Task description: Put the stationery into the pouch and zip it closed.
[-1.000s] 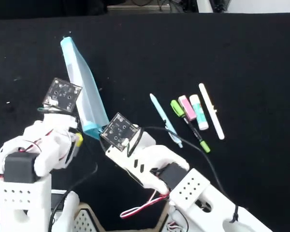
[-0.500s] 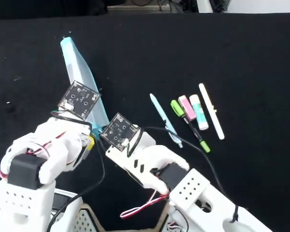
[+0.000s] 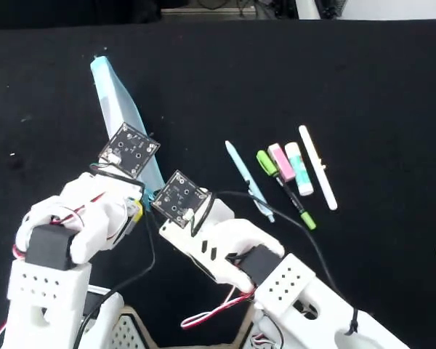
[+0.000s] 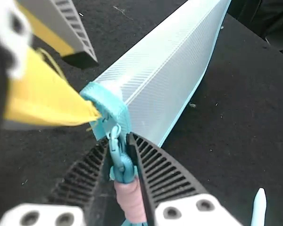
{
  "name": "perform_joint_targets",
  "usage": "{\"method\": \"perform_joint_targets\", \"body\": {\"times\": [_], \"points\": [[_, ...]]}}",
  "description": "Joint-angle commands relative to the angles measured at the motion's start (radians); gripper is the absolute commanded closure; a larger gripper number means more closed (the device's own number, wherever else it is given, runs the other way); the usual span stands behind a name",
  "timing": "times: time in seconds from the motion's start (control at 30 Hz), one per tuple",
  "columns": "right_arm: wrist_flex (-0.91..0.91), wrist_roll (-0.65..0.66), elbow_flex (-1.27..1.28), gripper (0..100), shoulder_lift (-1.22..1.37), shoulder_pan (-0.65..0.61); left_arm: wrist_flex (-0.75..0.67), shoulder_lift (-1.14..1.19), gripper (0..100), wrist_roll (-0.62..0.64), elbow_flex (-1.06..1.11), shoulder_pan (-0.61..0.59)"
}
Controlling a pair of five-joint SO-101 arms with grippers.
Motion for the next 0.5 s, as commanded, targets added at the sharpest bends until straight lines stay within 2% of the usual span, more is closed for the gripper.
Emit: {"method": "perform_joint_targets", "body": {"times": [0.0, 0.33, 0.47], "points": [[-0.028, 0.006, -0.007, 98.7, -0.025, -0.002, -0.058, -0.011, 84, -0.003, 0.021, -0.015], [-0.028, 0.006, -0.007, 98.7, -0.03, -0.002, -0.074, -0.011, 84, -0.003, 0.021, -0.012], [-0.028, 0.006, -0.005, 98.7, -0.03, -0.002, -0.14, -0.011, 84, 0.011, 0.062, -0.019]]}}
